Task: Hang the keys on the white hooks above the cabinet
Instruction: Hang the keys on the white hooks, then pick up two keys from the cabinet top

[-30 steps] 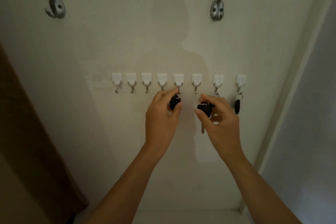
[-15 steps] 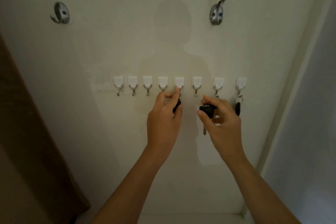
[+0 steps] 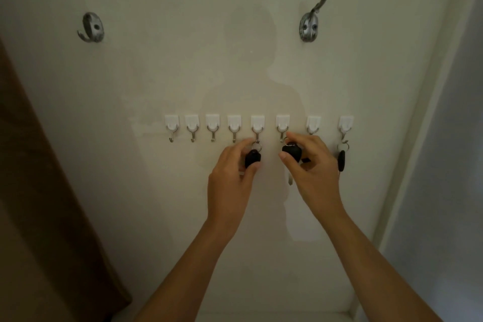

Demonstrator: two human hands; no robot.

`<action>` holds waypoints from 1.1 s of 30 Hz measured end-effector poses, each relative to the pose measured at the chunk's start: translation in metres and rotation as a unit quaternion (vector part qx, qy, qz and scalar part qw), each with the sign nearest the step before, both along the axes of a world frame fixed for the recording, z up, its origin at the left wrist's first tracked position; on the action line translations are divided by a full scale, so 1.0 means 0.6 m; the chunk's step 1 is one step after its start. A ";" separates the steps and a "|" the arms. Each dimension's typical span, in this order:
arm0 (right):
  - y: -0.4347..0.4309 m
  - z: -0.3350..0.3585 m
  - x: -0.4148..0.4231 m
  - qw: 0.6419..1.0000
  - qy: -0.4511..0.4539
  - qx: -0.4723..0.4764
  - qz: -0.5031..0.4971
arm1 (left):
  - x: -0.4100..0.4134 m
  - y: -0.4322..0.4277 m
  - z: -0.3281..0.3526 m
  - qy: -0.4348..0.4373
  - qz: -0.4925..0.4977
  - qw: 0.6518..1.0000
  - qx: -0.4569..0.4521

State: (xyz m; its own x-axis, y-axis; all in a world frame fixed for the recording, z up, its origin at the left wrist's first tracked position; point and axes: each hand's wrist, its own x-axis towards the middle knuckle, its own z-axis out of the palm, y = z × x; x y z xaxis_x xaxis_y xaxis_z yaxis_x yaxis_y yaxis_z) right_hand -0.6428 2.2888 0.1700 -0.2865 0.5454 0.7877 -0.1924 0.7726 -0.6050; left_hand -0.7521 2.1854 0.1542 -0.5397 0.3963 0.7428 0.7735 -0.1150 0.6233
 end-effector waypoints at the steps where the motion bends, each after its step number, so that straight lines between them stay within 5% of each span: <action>1: 0.000 0.002 -0.001 1.000 0.001 0.008 -0.002 | -0.001 -0.001 0.001 -0.015 0.004 1.000 0.002; 16: 0.011 -0.018 -0.020 0.997 -0.032 0.052 -0.036 | -0.018 -0.030 -0.017 0.001 0.060 0.998 -0.035; 22: -0.006 -0.041 0.004 0.996 -0.045 0.065 -0.052 | -0.024 -0.055 -0.041 0.121 0.094 0.985 -0.076; 27: -0.031 -0.093 0.035 0.967 -0.108 0.172 -0.153 | -0.040 -0.083 -0.089 0.258 0.140 0.947 -0.128; 33: -0.060 -0.188 0.065 0.936 -0.200 0.229 -0.178 | -0.027 -0.127 -0.176 0.299 0.120 0.927 -0.194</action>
State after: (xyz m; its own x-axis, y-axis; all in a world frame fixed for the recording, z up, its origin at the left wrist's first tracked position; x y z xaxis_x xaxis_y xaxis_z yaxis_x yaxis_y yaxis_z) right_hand -0.6035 2.2527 0.0573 -0.4722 0.2946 0.8308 0.2977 0.9404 -0.1643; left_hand -0.7686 2.1092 0.0488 -0.1853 0.6179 0.7641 0.9680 0.2488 0.0335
